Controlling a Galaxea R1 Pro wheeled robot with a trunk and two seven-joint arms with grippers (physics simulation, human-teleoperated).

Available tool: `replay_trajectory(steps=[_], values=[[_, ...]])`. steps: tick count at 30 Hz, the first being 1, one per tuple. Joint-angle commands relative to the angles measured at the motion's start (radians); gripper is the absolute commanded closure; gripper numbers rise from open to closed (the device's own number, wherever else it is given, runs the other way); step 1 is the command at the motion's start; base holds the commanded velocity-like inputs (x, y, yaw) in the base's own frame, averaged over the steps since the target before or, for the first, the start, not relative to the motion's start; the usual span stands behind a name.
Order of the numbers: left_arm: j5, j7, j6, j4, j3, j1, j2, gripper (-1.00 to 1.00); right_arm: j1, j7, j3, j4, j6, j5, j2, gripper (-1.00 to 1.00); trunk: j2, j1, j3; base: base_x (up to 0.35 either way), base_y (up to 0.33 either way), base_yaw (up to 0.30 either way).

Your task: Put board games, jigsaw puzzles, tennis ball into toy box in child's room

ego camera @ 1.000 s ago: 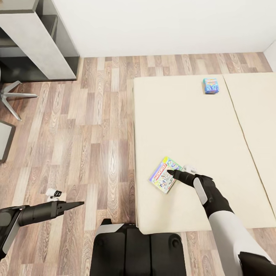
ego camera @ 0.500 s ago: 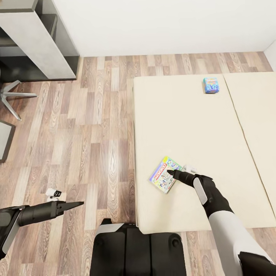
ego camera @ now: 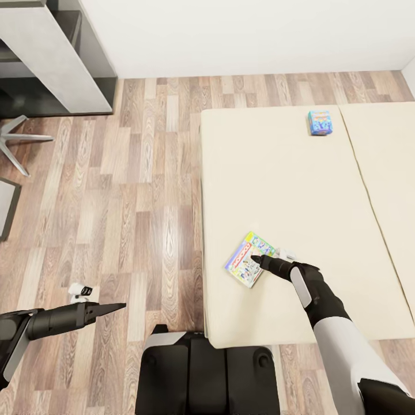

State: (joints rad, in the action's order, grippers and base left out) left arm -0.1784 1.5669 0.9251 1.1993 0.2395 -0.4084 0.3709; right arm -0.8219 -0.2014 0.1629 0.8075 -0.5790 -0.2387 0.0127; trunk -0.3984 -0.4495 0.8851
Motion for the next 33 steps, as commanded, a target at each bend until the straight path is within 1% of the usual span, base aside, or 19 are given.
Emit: replay_trajectory(steps=[1, 7, 16, 18, 25, 30, 33], values=[[0.0, 0.004, 0.011, 0.0, 0.0, 0.0, 0.0, -1.0, 0.0, -0.004, 0.003, 0.001, -0.006, -0.001, -0.001, -1.0, -0.002, -0.001, 0.003, 0.0, 0.0, 0.0], [0.0, 0.004, 0.011, 0.0, 0.0, 0.0, 0.0, -1.0, 0.0, -0.005, 0.003, 0.003, -0.004, -0.001, 0.0, -1.0, -0.002, -0.001, 0.008, 0.0, 0.0, 0.0], [0.0, 0.004, 0.011, 0.0, 0.0, 0.0, 0.0, -1.0, -0.001, -0.004, 0.001, 0.004, 0.002, -0.001, -0.002, -1.0, -0.002, -0.001, 0.009, 0.0, 0.0, 0.0], [0.0, 0.004, 0.011, 0.0, 0.0, 0.0, 0.0, -1.0, -0.001, -0.004, 0.0, 0.005, 0.003, -0.001, -0.006, -1.0, -0.002, -0.001, 0.009, 0.0, 0.0, 0.0], [0.0, 0.004, 0.011, 0.0, 0.0, 0.0, 0.0, -1.0, -0.003, -0.005, -0.003, 0.006, 0.006, 0.0, -0.045, -1.0, -0.002, -0.001, 0.009, 0.0, 0.0, 0.0], [0.0, 0.004, 0.011, 0.0, 0.0, 0.0, 0.0, -1.0, -0.004, -0.006, -0.003, 0.006, 0.008, 0.004, -0.065, -1.0, -0.002, -0.001, 0.009, 0.0, 0.0, 0.0], [0.0, 0.004, 0.011, 0.0, 0.0, 0.0, 0.0, -1.0, -0.004, -0.006, -0.003, 0.006, 0.009, 0.009, -0.072, -1.0, -0.002, -0.001, 0.009, 0.0, 0.0, 0.0]])
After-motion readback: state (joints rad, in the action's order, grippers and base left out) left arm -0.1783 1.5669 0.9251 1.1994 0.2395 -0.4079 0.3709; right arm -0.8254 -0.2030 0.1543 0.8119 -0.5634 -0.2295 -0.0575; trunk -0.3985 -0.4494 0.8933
